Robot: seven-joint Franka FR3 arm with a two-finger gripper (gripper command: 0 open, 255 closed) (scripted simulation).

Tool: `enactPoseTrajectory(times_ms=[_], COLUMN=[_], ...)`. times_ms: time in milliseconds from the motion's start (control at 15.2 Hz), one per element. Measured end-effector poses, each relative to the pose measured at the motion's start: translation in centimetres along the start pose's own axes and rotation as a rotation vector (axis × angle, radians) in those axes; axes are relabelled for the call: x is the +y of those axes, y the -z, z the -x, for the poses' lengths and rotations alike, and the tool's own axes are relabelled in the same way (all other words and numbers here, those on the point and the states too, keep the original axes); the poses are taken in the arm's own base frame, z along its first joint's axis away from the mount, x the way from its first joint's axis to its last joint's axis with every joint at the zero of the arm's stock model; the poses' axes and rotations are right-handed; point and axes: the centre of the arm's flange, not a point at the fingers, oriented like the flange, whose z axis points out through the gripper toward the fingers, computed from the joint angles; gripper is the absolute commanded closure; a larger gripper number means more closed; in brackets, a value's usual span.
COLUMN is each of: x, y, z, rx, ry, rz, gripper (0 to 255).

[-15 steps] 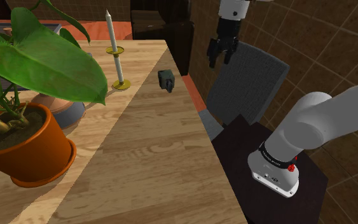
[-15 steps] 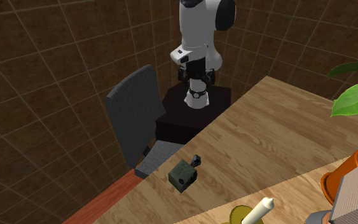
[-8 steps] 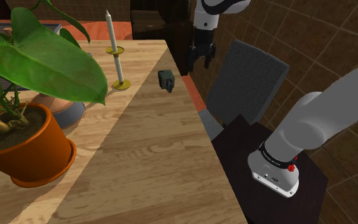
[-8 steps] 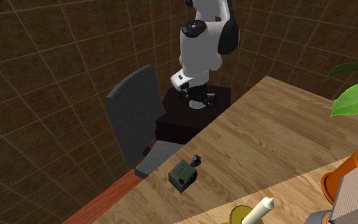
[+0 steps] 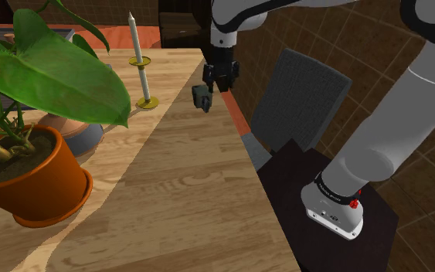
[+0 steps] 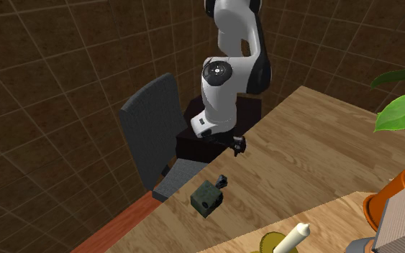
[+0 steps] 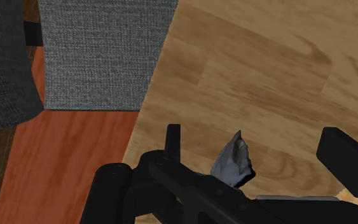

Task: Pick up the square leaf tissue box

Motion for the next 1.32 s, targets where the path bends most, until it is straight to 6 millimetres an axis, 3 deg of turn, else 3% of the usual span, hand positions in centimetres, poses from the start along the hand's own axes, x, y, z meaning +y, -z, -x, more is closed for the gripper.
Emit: enactPoseTrajectory(times_ms=[396,924,990,1320], x=[-1.9,-2.1,-2.1,-2.2], y=[-3.6,-7.8,-7.9,-8.0], z=[-6.7,-8.2,-8.2,-8.2], rx=[-0.023,-0.025,-0.025,-0.025], ry=[-0.04,-0.044,-0.044,-0.044], rz=[0.005,0.005,0.005,0.005], gripper=[0,0,255,255])
